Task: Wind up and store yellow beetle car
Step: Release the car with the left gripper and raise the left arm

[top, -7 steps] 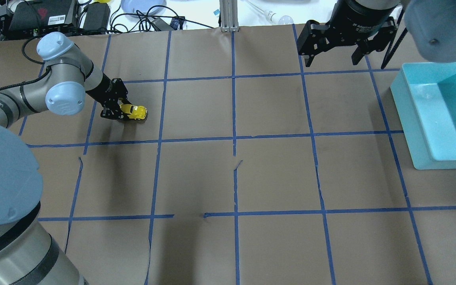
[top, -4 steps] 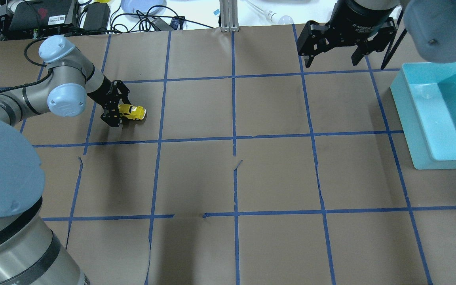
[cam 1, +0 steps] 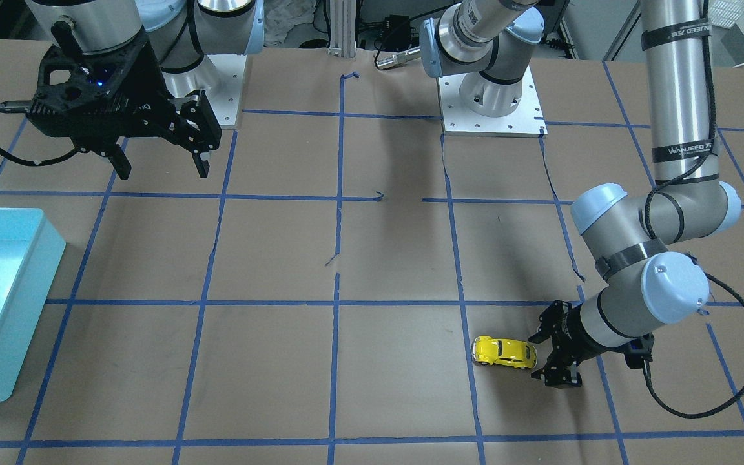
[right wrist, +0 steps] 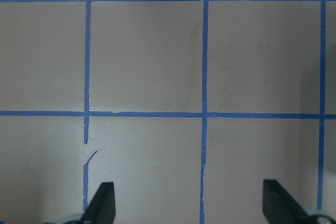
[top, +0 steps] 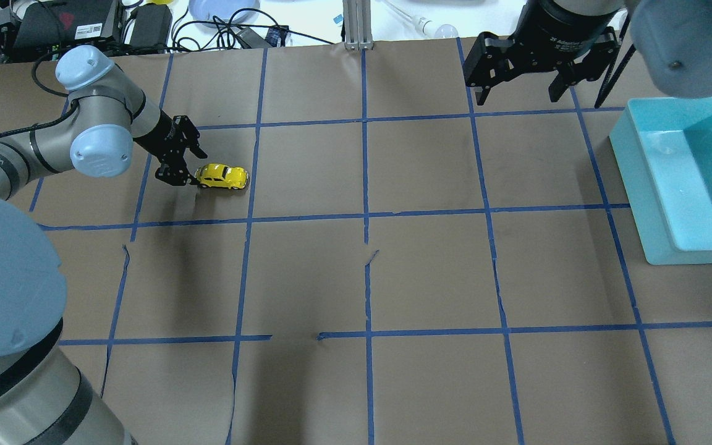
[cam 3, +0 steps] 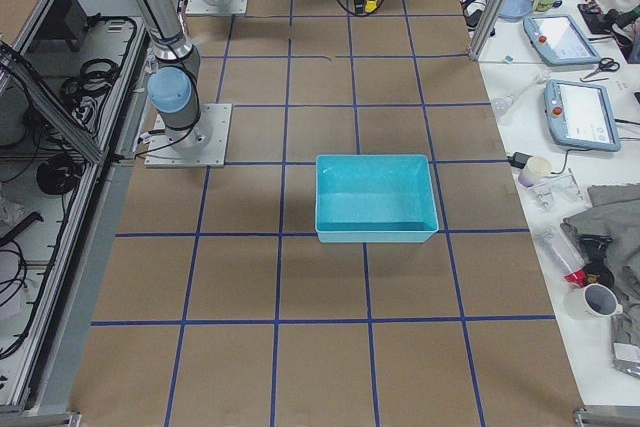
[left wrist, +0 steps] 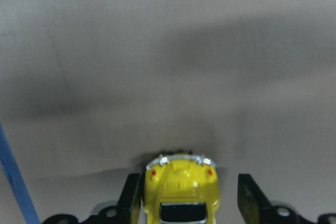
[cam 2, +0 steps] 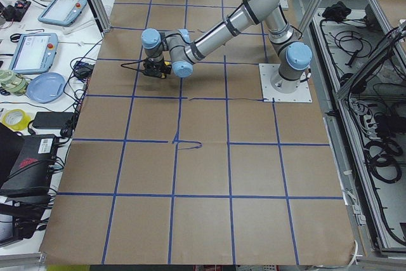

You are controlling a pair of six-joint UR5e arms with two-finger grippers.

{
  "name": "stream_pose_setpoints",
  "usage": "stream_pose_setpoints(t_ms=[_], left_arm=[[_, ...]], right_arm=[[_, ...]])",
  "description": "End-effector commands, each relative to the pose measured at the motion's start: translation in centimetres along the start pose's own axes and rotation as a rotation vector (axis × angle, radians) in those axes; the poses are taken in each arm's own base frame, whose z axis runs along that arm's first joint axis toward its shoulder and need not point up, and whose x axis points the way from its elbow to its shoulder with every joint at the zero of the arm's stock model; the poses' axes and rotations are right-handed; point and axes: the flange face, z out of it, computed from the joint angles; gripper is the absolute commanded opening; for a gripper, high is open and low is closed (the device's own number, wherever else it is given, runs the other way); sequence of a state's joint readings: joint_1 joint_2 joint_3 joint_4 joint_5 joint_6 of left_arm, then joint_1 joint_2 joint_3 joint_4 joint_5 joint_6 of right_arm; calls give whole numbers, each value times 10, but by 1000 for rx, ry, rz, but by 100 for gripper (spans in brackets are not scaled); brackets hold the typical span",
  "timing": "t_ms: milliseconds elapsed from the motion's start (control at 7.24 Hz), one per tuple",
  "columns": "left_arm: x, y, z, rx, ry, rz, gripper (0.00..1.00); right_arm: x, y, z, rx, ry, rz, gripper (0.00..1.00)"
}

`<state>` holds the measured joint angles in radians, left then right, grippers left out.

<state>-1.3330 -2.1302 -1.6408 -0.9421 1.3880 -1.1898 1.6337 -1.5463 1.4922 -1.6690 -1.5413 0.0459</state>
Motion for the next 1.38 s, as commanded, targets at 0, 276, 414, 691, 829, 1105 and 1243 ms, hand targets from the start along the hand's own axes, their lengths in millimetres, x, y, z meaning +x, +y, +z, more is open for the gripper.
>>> stream_pose_setpoints(t_ms=[0, 276, 414, 691, 829, 1105, 1243], left_arm=[[0, 17, -32, 17, 34, 46, 67], [-5, 45, -94, 24, 25, 220, 67], [-15, 53, -133, 73, -43, 368, 68], [-28, 85, -189, 264, -173, 784, 100], [-40, 100, -207, 249, -183, 828, 100], [-59, 130, -249, 157, -59, 1116, 100], [-71, 141, -259, 163, -53, 1156, 100]], right_arm=[[0, 0, -1, 1, -1, 0, 100], [0, 0, -1, 1, 0, 0, 100], [0, 0, -1, 1, 0, 0, 100], [1, 0, 1, -3, 1, 0, 100], [1, 0, 1, -3, 1, 0, 100], [0, 0, 1, -3, 0, 0, 100], [0, 0, 1, -3, 0, 0, 100]])
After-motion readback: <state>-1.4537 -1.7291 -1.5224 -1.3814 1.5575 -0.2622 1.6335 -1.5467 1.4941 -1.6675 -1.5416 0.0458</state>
